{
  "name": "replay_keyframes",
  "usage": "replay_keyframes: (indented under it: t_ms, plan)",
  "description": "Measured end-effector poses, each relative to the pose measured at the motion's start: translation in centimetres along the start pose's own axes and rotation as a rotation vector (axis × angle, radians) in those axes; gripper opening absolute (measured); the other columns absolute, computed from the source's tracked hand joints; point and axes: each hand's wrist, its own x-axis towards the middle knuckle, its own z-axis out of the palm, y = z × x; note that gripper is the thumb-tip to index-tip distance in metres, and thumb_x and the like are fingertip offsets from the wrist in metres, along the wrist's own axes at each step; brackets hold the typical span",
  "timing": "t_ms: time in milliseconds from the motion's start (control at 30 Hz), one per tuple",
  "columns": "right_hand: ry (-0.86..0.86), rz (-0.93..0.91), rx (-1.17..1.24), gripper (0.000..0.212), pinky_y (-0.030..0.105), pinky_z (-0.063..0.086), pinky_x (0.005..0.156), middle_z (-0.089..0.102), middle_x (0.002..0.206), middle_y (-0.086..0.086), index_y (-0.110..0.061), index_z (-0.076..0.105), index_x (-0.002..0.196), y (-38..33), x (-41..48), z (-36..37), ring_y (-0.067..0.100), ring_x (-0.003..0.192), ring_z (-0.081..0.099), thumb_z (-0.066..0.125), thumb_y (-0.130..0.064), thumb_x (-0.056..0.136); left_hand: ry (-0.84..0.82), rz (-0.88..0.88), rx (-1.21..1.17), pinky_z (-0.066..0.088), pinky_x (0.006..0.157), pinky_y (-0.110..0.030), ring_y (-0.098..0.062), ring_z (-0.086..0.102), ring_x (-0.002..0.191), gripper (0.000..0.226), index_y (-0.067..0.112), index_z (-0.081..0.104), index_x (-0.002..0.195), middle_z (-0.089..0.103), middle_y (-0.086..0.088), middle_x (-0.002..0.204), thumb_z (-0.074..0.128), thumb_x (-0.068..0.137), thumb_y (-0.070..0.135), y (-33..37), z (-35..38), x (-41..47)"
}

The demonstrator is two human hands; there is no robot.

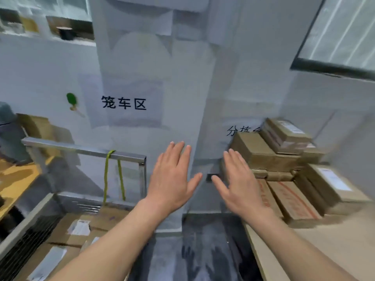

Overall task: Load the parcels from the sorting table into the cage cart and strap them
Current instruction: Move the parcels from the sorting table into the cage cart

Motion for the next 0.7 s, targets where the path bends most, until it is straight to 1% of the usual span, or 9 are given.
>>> replay_keyframes:
  t_ms: [100, 200, 267, 333, 433, 500, 600, 700]
  plan:
    - [0.078, 0.077, -0.062, 0.082, 0.038, 0.020, 0.122, 0.034, 0.158, 0.016, -0.003, 0.039, 0.150, 5.2, -0.6, -4.4, 0.031, 0.148, 0.029, 0.040, -0.058, 0.090, 0.000, 0.105, -0.046, 0.046, 0.101, -0.054, -0.042, 0.046, 0.133, 0.071, 0.000, 0.050, 0.137, 0.049, -0.020, 0.142, 0.045, 0.089, 0.053, 5.0, 2.1, 3.6]
    - [0.151, 0.143, -0.117, 0.081, 0.037, 0.018, 0.123, 0.032, 0.160, 0.013, -0.006, 0.036, 0.152, 10.6, -1.8, -7.9, 0.026, 0.150, 0.025, 0.041, -0.059, 0.091, -0.016, 0.179, -0.090, 0.046, 0.100, -0.056, -0.043, 0.046, 0.132, 0.071, 0.001, 0.048, 0.138, 0.048, -0.021, 0.142, 0.045, 0.089, 0.052, 10.0, 4.5, 6.6]
    - [0.187, 0.180, -0.150, 0.079, 0.041, 0.021, 0.122, 0.033, 0.159, 0.012, -0.006, 0.037, 0.152, 14.1, -2.5, -9.8, 0.026, 0.150, 0.026, 0.043, -0.058, 0.092, -0.038, 0.210, -0.103, 0.043, 0.104, -0.055, -0.041, 0.042, 0.135, 0.072, 0.003, 0.046, 0.140, 0.046, -0.019, 0.145, 0.043, 0.089, 0.054, 13.3, 6.0, 8.2]
    - [0.213, 0.229, -0.167, 0.080, 0.041, 0.023, 0.120, 0.037, 0.157, 0.014, -0.005, 0.040, 0.150, 17.3, -3.3, -11.4, 0.028, 0.148, 0.029, 0.042, -0.059, 0.091, -0.051, 0.234, -0.108, 0.042, 0.106, -0.054, -0.038, 0.039, 0.138, 0.073, 0.006, 0.044, 0.142, 0.044, -0.017, 0.147, 0.041, 0.089, 0.056, 16.3, 7.7, 9.4]
    - [0.226, 0.299, -0.174, 0.083, 0.044, 0.026, 0.120, 0.036, 0.158, 0.013, -0.006, 0.039, 0.151, 21.8, -4.5, -13.3, 0.028, 0.148, 0.029, 0.039, -0.061, 0.089, -0.080, 0.257, -0.114, 0.038, 0.111, -0.051, -0.031, 0.032, 0.143, 0.073, 0.010, 0.037, 0.147, 0.036, -0.012, 0.153, 0.040, 0.091, 0.058, 20.3, 10.3, 11.0]
    - [0.219, 0.325, -0.206, 0.079, 0.042, 0.022, 0.120, 0.033, 0.159, 0.012, -0.009, 0.036, 0.152, 24.7, -5.3, -14.2, 0.027, 0.150, 0.026, 0.044, -0.058, 0.091, -0.105, 0.259, -0.119, 0.032, 0.115, -0.048, -0.027, 0.025, 0.146, 0.072, 0.014, 0.032, 0.150, 0.030, -0.008, 0.157, 0.043, 0.093, 0.057, 22.7, 11.9, 11.6]
    - [0.204, 0.379, -0.241, 0.075, 0.037, 0.016, 0.119, 0.029, 0.162, 0.009, -0.011, 0.032, 0.154, 28.5, -6.2, -15.4, 0.024, 0.151, 0.021, 0.048, -0.054, 0.095, -0.150, 0.287, -0.127, 0.030, 0.118, -0.046, -0.023, 0.020, 0.149, 0.072, 0.018, 0.027, 0.152, 0.025, -0.005, 0.159, 0.040, 0.094, 0.058, 25.9, 14.1, 12.5]
    - [0.203, 0.462, -0.235, 0.074, 0.039, 0.019, 0.121, 0.026, 0.163, 0.008, -0.011, 0.029, 0.155, 32.1, -6.9, -16.0, 0.024, 0.152, 0.018, 0.052, -0.050, 0.097, -0.214, 0.302, -0.139, 0.028, 0.119, -0.044, -0.018, 0.014, 0.150, 0.071, 0.021, 0.022, 0.154, 0.020, 0.000, 0.161, 0.042, 0.096, 0.057, 28.2, 16.7, 13.7]
